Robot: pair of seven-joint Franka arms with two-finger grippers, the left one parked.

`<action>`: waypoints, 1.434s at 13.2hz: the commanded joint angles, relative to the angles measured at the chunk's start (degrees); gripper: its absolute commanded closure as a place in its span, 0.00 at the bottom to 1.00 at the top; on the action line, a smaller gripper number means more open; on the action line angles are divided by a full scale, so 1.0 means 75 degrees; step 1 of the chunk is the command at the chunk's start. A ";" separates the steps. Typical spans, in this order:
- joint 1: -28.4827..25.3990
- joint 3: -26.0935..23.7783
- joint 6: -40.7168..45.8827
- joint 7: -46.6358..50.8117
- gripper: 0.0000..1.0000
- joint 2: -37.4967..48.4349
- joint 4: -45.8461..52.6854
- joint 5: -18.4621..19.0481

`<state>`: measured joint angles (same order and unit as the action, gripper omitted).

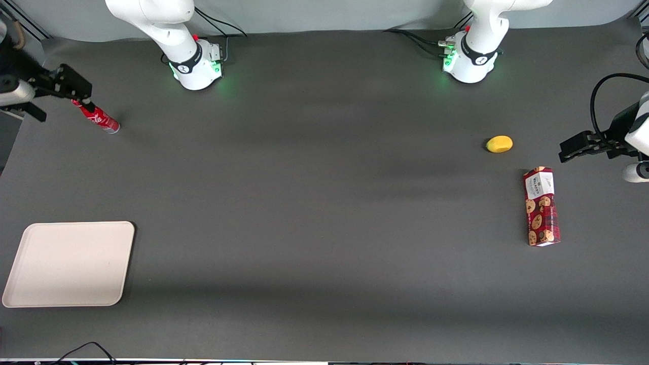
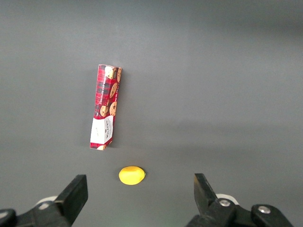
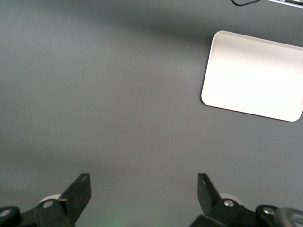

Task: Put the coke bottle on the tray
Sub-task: 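Move the right gripper down over the red Coca-Cola bottle's neck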

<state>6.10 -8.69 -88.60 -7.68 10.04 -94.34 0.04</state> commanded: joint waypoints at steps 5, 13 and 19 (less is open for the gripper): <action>-0.0122 0.0068 0.0607 0.0204 0.00 -0.0145 0.0322 0.0053; 0.0065 0.3296 -0.1059 -0.3575 0.00 0.2034 -0.4124 0.1564; 0.0779 0.5152 -0.4238 -0.4858 0.00 0.2387 -0.7151 0.1985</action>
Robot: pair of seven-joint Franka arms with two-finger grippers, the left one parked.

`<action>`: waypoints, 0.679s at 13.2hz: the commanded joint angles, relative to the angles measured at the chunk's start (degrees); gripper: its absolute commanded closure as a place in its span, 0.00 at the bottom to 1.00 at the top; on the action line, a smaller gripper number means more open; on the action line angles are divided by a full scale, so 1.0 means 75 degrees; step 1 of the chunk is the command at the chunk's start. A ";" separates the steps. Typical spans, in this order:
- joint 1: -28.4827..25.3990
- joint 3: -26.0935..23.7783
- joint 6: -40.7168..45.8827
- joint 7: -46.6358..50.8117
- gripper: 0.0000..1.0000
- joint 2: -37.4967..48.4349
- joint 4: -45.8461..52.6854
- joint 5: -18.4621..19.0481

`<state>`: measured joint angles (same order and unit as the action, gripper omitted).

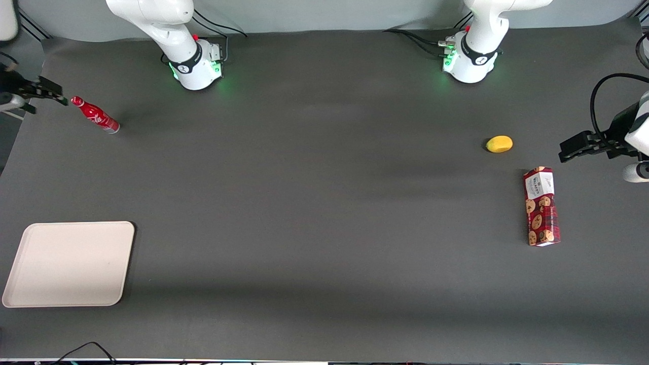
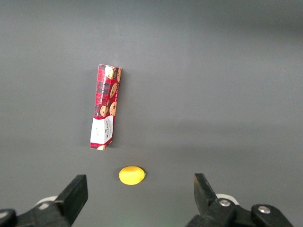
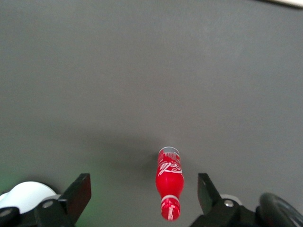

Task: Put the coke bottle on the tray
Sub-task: 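Move the right gripper down over the red Coca-Cola bottle's neck, then close the right gripper around the bottle's cap end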

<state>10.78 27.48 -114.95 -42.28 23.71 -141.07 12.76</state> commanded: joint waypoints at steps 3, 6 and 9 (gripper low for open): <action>0.0460 0.0928 -0.1640 -0.0771 0.00 0.0565 -0.1510 0.0571; 0.0905 0.1024 -0.1841 -0.0982 0.00 0.0705 -0.1781 0.0689; 0.1164 0.1457 -0.2216 -0.1685 0.00 0.0940 -0.2050 0.0689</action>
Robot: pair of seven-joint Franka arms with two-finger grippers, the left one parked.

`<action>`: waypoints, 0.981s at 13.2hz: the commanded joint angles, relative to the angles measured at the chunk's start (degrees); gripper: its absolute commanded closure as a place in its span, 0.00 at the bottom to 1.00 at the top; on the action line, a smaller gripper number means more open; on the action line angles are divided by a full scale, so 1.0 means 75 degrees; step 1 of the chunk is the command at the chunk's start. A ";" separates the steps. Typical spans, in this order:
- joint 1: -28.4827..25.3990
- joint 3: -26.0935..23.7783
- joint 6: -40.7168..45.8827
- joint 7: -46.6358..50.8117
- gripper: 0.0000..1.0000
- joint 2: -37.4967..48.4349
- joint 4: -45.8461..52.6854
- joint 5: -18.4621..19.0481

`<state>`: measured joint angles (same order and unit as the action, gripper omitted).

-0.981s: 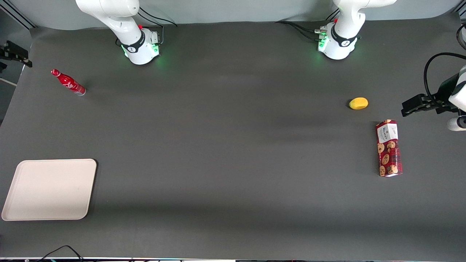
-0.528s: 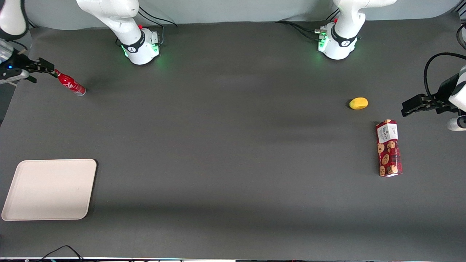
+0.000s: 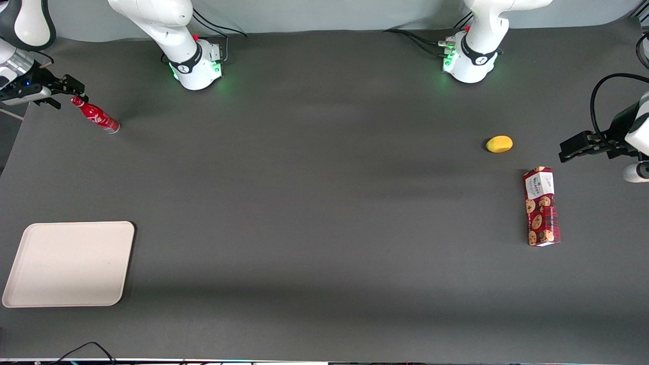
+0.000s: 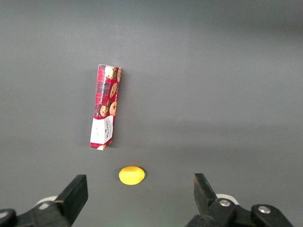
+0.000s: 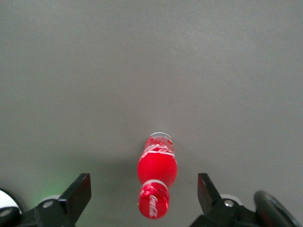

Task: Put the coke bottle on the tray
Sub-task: 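Close the right gripper around the bottle's cap end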

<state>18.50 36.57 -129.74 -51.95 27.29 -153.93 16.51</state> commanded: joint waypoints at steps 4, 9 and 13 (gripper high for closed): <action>0.0206 0.0877 -0.0362 -0.0901 0.01 0.0499 -0.0347 0.0189; 0.0182 0.1031 -0.0537 -0.1113 0.57 0.0393 -0.0359 0.0189; 0.0147 0.1042 -0.0549 -0.1113 1.00 0.0370 -0.0359 0.0189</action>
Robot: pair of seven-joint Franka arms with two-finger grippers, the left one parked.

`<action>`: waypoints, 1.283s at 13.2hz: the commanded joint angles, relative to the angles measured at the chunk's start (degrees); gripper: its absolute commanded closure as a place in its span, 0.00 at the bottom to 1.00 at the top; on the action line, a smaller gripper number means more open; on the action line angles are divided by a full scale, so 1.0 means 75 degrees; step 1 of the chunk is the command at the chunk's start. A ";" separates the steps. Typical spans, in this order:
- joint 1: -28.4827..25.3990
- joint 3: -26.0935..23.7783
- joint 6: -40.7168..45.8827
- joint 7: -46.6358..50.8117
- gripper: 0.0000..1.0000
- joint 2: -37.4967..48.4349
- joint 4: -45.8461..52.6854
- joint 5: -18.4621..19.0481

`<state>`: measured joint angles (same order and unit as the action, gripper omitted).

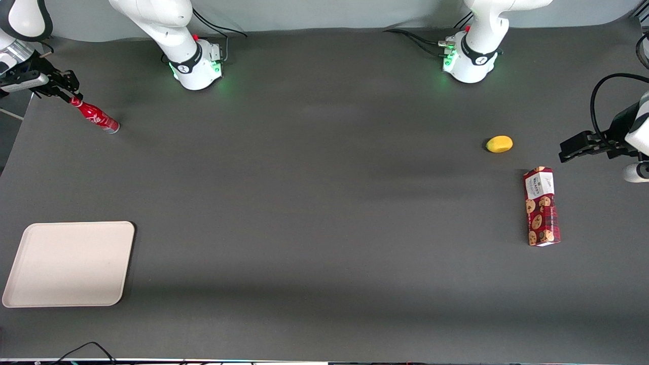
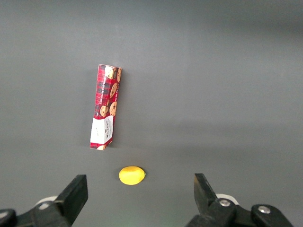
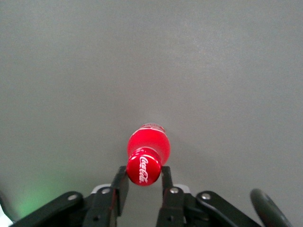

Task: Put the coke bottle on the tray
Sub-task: 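Close the right gripper around the bottle's cap end, then lift the bottle and carry it with the right gripper toward the white tray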

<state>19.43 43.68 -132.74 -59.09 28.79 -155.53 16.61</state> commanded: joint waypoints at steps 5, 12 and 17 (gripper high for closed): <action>-0.0129 -0.0035 0.0073 -0.0091 1.00 0.0216 -0.0040 0.0176; -0.0141 -0.1802 0.1828 0.0449 1.00 0.0287 0.1257 -0.0058; -0.1029 -0.2707 0.2790 -0.0087 1.00 -0.0752 0.3844 -0.0691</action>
<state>15.39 23.67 -115.33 -57.37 29.18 -136.42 13.29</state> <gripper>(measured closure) 0.705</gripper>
